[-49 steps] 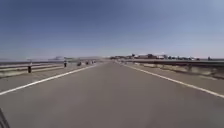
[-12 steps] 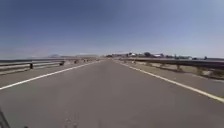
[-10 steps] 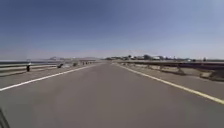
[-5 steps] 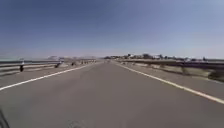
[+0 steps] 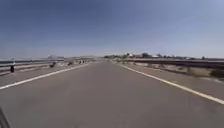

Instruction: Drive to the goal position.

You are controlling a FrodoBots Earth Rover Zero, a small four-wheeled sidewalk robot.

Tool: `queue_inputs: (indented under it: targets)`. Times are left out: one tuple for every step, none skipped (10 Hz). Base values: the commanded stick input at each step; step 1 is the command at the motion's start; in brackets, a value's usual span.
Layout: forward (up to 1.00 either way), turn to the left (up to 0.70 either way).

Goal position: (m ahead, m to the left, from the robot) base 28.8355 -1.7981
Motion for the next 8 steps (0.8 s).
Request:
queue_inputs:
  targets:
    - [1.0, 0.0]
    - [1.0, 0.0]
    - [1.0, 0.0]
    - [1.0, 0.0]
    - [1.0, 0.0]
    - [1.0, 0.0]
    - [1.0, 0.0]
    - [1.0, 0.0]
